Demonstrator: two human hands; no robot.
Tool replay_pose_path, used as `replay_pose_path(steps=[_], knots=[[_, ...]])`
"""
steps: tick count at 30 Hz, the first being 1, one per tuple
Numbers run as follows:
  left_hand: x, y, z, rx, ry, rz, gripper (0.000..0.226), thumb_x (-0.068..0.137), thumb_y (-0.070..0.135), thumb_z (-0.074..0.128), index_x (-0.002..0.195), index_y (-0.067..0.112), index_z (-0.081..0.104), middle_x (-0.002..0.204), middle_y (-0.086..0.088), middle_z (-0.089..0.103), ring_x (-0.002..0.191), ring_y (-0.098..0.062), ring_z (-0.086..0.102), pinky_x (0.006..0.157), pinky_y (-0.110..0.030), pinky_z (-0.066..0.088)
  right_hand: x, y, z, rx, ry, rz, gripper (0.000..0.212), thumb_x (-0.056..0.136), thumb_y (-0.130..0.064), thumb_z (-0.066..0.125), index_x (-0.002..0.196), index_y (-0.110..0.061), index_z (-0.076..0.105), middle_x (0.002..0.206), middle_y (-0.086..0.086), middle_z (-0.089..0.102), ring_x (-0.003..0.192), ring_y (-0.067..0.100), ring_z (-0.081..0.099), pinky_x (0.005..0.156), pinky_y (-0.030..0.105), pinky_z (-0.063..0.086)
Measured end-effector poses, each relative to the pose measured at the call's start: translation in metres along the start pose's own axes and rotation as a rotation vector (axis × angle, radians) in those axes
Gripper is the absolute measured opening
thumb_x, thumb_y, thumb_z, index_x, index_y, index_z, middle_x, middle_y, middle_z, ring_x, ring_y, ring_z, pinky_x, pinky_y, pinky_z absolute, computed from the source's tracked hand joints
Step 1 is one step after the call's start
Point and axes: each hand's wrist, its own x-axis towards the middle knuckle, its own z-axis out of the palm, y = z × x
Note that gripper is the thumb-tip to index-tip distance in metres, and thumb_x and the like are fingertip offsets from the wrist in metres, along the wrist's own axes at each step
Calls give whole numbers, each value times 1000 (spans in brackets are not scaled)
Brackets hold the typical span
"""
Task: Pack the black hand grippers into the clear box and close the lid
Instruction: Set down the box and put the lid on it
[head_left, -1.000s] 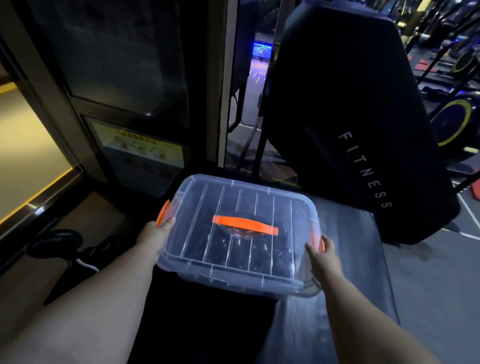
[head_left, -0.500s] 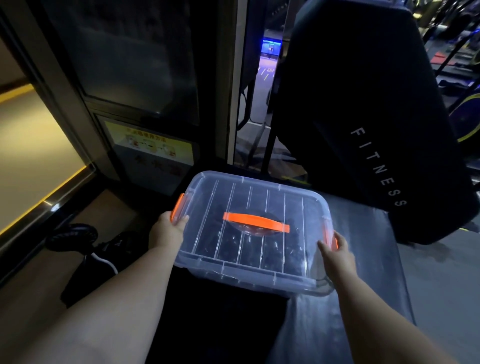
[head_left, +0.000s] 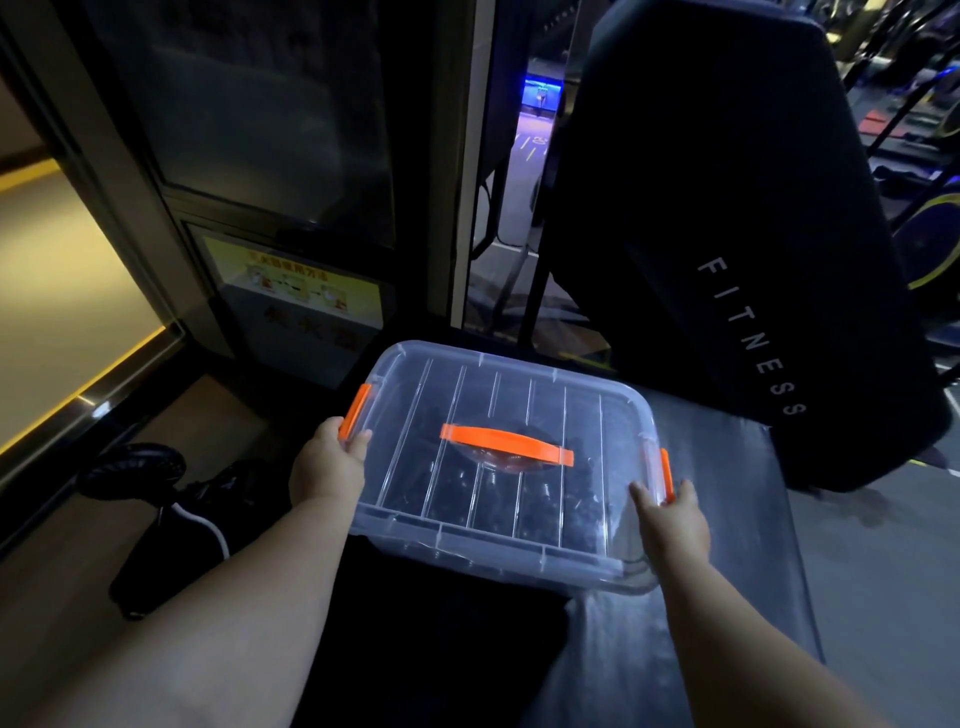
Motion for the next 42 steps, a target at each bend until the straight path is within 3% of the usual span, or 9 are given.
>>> replay_pose_path(steps=[2, 5, 9, 13, 18, 25, 30, 33, 42], knots=[[0, 0, 0, -4, 3, -3, 45, 93, 43, 52, 128, 16, 50, 106, -10, 64, 88, -28, 59, 66, -33, 40, 1, 1, -1, -25, -12, -12, 38, 88, -42, 60, 107, -10, 55, 83, 8, 59, 80, 32, 53, 74, 38, 42], [0, 0, 0, 1, 18, 11, 41, 92, 43, 52, 123, 16, 53, 95, -4, 61, 79, -23, 53, 67, -32, 40, -2, 1, -2, -40, -6, -41, 30, 89, -42, 58, 98, -14, 55, 79, 3, 57, 77, 29, 54, 67, 35, 37], [-1, 0, 0, -9, 15, 13, 38, 92, 42, 53, 119, 16, 53, 85, 1, 53, 73, -22, 50, 64, -32, 39, -6, -1, -4, -47, 24, -110, 26, 92, -38, 58, 111, -21, 59, 84, 2, 60, 73, 23, 52, 65, 32, 35], [0, 0, -1, -35, -28, -24, 42, 91, 46, 53, 123, 20, 49, 86, 0, 55, 71, -21, 52, 57, -29, 37, -5, 0, -3, -61, -21, -131, 38, 94, -40, 52, 127, -22, 52, 103, 7, 63, 91, 29, 59, 72, 33, 40], [-1, 2, 1, -29, -59, -24, 54, 89, 47, 56, 133, 20, 42, 95, 4, 57, 79, -20, 51, 57, -29, 36, 0, 3, -3, -32, -79, -114, 38, 94, -41, 47, 130, -29, 39, 88, -4, 54, 74, 20, 49, 69, 34, 35], [0, 8, 2, 19, -34, -17, 34, 92, 43, 52, 117, 21, 49, 86, -1, 56, 76, -27, 56, 64, -33, 43, 9, 7, -5, -3, -105, -145, 37, 95, -41, 47, 129, -28, 40, 82, -6, 51, 71, 17, 48, 69, 34, 35], [-11, 19, 14, -14, -26, -17, 41, 92, 42, 53, 126, 20, 48, 91, 0, 56, 74, -21, 53, 57, -29, 37, 26, 14, -16, 4, -110, -138, 43, 94, -42, 47, 135, -32, 39, 111, 6, 62, 91, 27, 54, 76, 34, 35], [-20, 38, 32, -27, -48, 1, 39, 91, 43, 53, 124, 22, 48, 88, 4, 56, 65, -15, 50, 53, -27, 34, 40, 29, -34, 11, -80, -121, 41, 93, -42, 49, 132, -31, 42, 112, 7, 63, 98, 32, 57, 77, 34, 35], [-47, 105, 102, -48, -132, 82, 40, 92, 44, 53, 124, 22, 48, 88, 5, 55, 72, -21, 51, 65, -30, 36, 88, 80, -90, 24, 29, -37, 46, 92, -41, 53, 136, -31, 44, 116, 11, 62, 101, 31, 56, 80, 33, 34]])
